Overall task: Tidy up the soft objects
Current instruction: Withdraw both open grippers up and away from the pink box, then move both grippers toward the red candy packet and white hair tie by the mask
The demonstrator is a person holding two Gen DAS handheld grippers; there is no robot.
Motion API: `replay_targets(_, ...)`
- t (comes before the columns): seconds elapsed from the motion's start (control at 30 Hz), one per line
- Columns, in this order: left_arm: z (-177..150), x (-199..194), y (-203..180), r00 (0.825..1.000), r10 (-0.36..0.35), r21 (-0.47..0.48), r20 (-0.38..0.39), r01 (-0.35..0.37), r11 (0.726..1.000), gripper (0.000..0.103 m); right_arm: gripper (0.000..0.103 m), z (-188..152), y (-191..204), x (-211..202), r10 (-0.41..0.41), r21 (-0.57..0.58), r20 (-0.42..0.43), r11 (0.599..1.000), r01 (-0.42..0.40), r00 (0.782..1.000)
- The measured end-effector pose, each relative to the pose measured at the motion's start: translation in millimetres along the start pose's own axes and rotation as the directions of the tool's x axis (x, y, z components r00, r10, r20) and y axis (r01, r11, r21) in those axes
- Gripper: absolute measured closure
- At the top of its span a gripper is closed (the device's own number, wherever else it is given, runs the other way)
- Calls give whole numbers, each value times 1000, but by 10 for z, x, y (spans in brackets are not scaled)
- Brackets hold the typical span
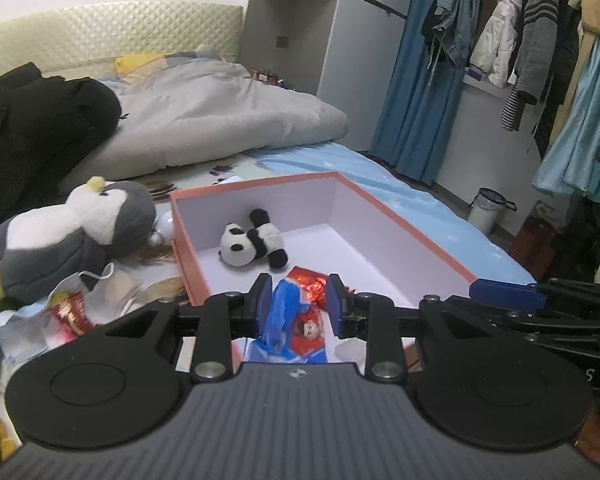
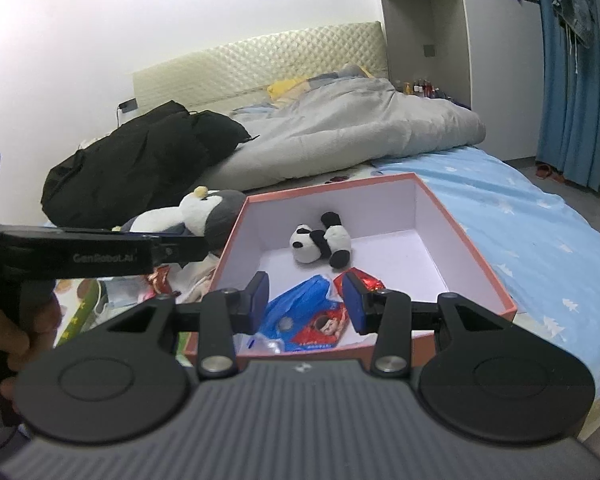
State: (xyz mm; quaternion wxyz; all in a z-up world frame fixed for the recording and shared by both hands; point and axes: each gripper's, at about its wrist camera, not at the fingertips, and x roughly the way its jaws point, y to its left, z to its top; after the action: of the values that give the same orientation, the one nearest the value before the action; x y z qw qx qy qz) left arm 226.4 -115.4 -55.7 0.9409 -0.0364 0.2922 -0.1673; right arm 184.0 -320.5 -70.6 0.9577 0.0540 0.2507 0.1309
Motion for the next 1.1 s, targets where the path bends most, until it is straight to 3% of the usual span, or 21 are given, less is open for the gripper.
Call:
replay_targets(0.27, -254, -269, 144, 1000, 30, -104, 10, -29, 994, 69, 59, -249, 223, -94, 34, 1, -5, 999, -34, 999)
replay_targets(0.47, -456, -574, 322, 992, 121, -126, 21, -117, 985, 69, 59, -407, 431, -172, 89, -41, -25, 995, -90, 996)
replay_targets(0.9, -1081, -1231, 788, 970, 241, -279, 12, -228, 933, 69, 59, -668, 1024, -325, 165, -91, -106, 980, -175, 981)
replay_targets(1.1, -1259, -1359, 946, 962, 271, -321, 14, -253, 913, 60, 59, -755, 1250, -278, 183, -123, -133, 972, -199, 974)
